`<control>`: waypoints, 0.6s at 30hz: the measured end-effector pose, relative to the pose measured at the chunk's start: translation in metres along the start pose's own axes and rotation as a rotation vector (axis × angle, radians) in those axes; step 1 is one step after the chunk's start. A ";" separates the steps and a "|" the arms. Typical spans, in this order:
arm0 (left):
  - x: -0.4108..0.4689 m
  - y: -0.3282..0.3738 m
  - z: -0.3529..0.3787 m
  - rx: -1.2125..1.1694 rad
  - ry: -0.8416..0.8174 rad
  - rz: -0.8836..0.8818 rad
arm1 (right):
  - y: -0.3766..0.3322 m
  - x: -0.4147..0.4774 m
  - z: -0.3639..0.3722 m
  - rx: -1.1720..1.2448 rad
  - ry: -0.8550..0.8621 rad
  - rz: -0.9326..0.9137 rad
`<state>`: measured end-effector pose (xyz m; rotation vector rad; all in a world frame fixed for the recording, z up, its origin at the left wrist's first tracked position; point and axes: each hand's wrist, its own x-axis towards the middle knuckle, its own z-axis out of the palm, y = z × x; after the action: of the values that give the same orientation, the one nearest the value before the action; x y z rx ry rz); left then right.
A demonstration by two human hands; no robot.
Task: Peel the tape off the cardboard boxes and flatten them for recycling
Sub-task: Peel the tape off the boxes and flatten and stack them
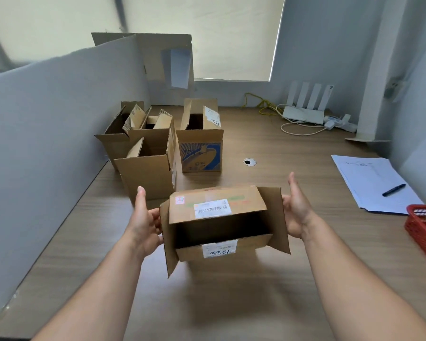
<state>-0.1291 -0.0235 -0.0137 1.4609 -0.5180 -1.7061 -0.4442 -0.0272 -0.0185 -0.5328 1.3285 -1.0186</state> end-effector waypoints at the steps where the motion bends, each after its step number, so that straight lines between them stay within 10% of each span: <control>1: 0.000 0.001 0.002 0.009 -0.025 0.025 | -0.001 0.000 -0.004 0.048 -0.018 -0.008; 18: 0.004 -0.005 0.031 0.087 -0.088 0.189 | 0.001 -0.005 0.011 -0.030 0.073 -0.175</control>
<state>-0.1605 -0.0299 -0.0122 1.3550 -0.7618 -1.6201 -0.4333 -0.0253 -0.0145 -0.6485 1.3820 -1.1721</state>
